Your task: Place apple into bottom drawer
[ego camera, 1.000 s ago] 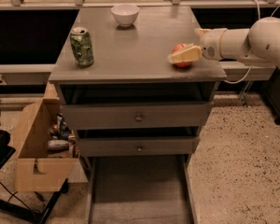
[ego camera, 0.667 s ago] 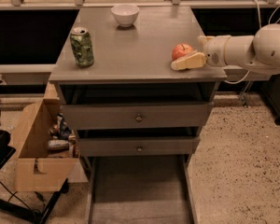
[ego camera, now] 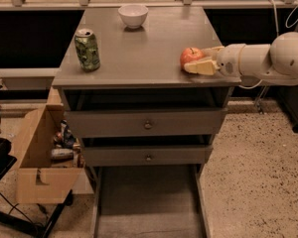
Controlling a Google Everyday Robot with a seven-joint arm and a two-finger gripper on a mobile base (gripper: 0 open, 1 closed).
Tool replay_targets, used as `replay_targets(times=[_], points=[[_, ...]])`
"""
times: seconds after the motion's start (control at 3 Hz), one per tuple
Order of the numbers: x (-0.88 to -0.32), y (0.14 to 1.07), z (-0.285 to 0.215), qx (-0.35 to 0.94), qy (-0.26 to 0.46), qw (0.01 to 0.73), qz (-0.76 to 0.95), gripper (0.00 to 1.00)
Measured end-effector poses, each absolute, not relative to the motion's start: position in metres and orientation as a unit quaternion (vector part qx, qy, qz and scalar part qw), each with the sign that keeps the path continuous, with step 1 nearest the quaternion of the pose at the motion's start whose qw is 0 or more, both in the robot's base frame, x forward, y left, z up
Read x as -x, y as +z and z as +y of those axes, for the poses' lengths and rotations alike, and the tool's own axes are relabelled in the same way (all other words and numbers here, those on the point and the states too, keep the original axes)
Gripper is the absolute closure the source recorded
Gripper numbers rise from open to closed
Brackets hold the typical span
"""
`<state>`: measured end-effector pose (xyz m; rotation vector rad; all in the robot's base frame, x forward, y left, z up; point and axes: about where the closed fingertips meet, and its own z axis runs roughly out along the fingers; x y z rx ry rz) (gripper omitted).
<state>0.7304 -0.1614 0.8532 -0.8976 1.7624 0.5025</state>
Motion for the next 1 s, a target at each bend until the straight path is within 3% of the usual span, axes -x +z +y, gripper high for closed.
replay_targets(times=[0.67,1.0], points=[[-0.7265,0.8637,-0.1522,0.377,0.220,0.539,0.720,0.94],[-0.7267,0.8632,-0.1503,0.377,0.221,0.539,0.720,1.00]])
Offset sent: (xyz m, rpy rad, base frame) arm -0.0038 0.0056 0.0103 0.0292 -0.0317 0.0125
